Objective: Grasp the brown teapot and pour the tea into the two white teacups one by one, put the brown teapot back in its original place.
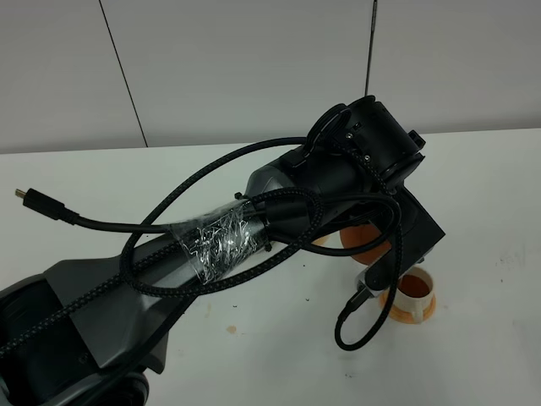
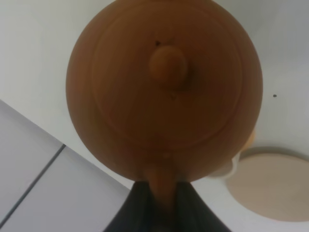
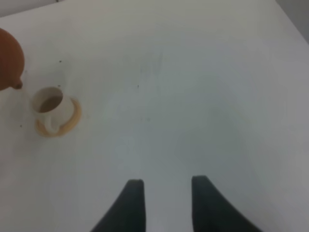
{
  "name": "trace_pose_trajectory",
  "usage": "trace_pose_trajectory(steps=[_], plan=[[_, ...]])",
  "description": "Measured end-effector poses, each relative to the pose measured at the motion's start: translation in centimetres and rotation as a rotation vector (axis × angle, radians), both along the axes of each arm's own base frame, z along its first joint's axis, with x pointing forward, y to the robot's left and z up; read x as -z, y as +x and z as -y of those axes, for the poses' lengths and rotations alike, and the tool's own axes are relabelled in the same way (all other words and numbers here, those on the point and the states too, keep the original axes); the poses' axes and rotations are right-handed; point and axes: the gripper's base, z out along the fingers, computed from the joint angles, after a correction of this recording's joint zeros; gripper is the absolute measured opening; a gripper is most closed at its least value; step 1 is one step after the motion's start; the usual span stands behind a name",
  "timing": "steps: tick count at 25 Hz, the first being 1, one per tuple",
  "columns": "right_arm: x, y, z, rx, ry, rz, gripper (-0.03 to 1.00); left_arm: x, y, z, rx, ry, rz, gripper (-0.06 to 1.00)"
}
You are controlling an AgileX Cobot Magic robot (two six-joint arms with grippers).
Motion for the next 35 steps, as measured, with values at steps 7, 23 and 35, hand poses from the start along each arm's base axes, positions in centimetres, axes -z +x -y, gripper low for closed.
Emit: trace_pose_trajectory(steps=[7,23,35], plan=[[0.0,0.0,0.0,0.0,0.0,0.0,0.24,-0.07,0.09,0.18,0.026,-0.005,0.014,0.18],[0.0,0.0,0.0,0.0,0.0,0.0,0.24,-0.07,0.09,0.18,0.026,-0.005,0.014,0.18],[0.0,0.0,0.0,0.0,0.0,0.0,0.24,-0.12,0.15,0.28,0.033,-0.014,0.022,0.18]])
